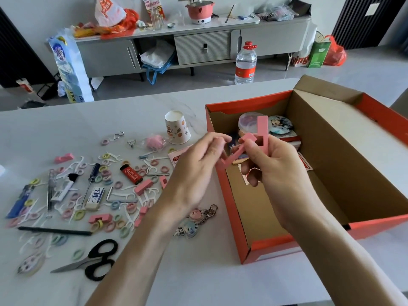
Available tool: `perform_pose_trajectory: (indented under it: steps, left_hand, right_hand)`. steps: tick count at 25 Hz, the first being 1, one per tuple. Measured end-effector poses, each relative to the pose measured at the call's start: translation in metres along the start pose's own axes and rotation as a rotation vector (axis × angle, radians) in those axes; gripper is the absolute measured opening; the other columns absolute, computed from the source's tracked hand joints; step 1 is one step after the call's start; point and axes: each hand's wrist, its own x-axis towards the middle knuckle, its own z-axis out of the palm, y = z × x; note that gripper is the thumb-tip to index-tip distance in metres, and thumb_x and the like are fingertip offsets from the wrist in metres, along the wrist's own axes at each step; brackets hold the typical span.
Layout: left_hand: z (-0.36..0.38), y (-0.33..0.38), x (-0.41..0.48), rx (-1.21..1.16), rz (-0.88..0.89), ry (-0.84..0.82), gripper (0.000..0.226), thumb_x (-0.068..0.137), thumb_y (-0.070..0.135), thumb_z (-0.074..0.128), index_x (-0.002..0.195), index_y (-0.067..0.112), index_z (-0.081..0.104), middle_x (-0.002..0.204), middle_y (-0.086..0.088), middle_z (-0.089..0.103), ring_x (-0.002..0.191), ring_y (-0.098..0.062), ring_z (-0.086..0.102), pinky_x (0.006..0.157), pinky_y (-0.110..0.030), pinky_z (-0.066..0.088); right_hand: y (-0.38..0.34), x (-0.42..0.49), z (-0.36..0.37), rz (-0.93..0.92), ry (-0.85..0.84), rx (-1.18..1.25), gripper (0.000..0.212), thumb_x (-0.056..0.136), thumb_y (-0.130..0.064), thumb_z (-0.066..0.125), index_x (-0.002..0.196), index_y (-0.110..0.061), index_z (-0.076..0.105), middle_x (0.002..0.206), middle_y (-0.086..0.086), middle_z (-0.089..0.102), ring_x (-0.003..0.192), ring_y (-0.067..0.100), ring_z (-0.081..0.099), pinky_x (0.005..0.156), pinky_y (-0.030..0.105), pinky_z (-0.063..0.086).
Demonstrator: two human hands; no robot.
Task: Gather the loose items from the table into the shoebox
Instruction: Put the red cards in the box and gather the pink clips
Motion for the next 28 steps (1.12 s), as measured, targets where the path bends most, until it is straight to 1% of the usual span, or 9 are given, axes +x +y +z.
perform_pose_trajectory:
  steps: [2,3,4,6,13,17,22,25,28]
  left_hand:
    - [-0.001,0.000,0.001,-0.094,-0.028,0.050,0.021,0.104,0.030,0.047,0.104,0.021,0.066,0.083,0.012,0.066,0.073,-0.004,0.058,0.066,-0.023,0.046]
    - [0.000,0.001,0.001,-0.164,-0.049,0.058,0.020,0.102,0.028,0.050,0.102,0.019,0.068,0.086,0.007,0.069,0.079,-0.013,0.064,0.070,-0.032,0.053]
    - [0.000,0.002,0.001,-0.254,-0.073,0.061,0.019,0.100,0.029,0.055,0.100,0.019,0.070,0.093,-0.004,0.073,0.088,-0.025,0.068,0.079,-0.051,0.057]
    - [-0.001,0.005,0.002,-0.400,-0.109,0.060,0.020,0.092,0.033,0.062,0.099,0.019,0.074,0.100,-0.016,0.073,0.092,-0.037,0.069,0.089,-0.068,0.049]
    - [-0.004,0.011,0.001,-0.355,-0.092,0.065,0.015,0.089,0.028,0.069,0.101,0.020,0.074,0.093,-0.006,0.074,0.084,-0.016,0.068,0.092,-0.058,0.050]
    - [-0.004,0.013,0.000,-0.351,-0.068,0.104,0.015,0.088,0.018,0.069,0.099,0.008,0.072,0.085,-0.008,0.076,0.073,-0.017,0.069,0.072,-0.036,0.056]
    - [0.002,0.012,-0.001,-0.344,-0.057,0.174,0.010,0.086,0.019,0.074,0.095,0.015,0.077,0.080,-0.004,0.077,0.069,-0.010,0.069,0.054,-0.015,0.050]
    - [0.001,0.010,0.000,-0.375,-0.085,0.269,0.009,0.083,0.021,0.076,0.092,0.018,0.079,0.081,-0.005,0.077,0.074,-0.015,0.071,0.056,-0.020,0.053]
    - [-0.009,0.007,0.005,-0.600,-0.190,0.331,0.017,0.079,0.014,0.075,0.096,0.011,0.078,0.088,-0.011,0.077,0.075,-0.020,0.073,0.062,-0.029,0.058]
  right_hand:
    - [0.002,-0.001,0.004,-0.049,-0.021,-0.142,0.023,0.099,-0.030,0.052,0.091,-0.013,0.065,0.061,-0.003,0.060,0.052,0.008,0.052,0.046,0.022,0.043]
    - [0.003,-0.001,0.007,-0.068,-0.040,-0.203,0.021,0.098,-0.030,0.053,0.090,-0.014,0.064,0.060,-0.005,0.059,0.052,0.006,0.051,0.047,0.022,0.042]
    - [0.005,-0.002,0.009,-0.087,-0.049,-0.242,0.019,0.097,-0.031,0.054,0.090,-0.015,0.063,0.060,-0.005,0.058,0.052,0.004,0.050,0.048,0.022,0.041]
    - [0.006,-0.003,0.012,-0.120,-0.025,-0.242,0.015,0.096,-0.028,0.057,0.093,-0.014,0.060,0.065,-0.003,0.061,0.053,0.002,0.052,0.048,0.021,0.042]
    - [0.000,-0.003,0.009,-0.201,0.069,-0.115,0.012,0.093,-0.024,0.061,0.095,-0.012,0.064,0.068,-0.007,0.066,0.053,-0.001,0.054,0.047,0.011,0.038]
    - [0.001,-0.005,0.009,-0.196,0.066,-0.224,0.013,0.090,-0.031,0.062,0.089,-0.019,0.065,0.070,-0.005,0.069,0.052,0.000,0.055,0.045,0.011,0.038]
    - [0.002,-0.006,0.009,-0.239,0.087,-0.307,0.011,0.091,-0.034,0.061,0.087,-0.024,0.064,0.070,-0.009,0.068,0.057,0.006,0.061,0.046,0.017,0.046]
    - [0.003,-0.004,0.007,-0.293,0.091,-0.369,0.019,0.095,-0.036,0.054,0.090,-0.023,0.066,0.070,-0.007,0.061,0.058,0.007,0.052,0.049,0.020,0.042]
    - [0.002,-0.002,0.000,-0.217,0.018,-0.298,0.022,0.097,-0.038,0.045,0.095,-0.031,0.066,0.074,-0.009,0.056,0.063,0.004,0.048,0.056,0.023,0.040]
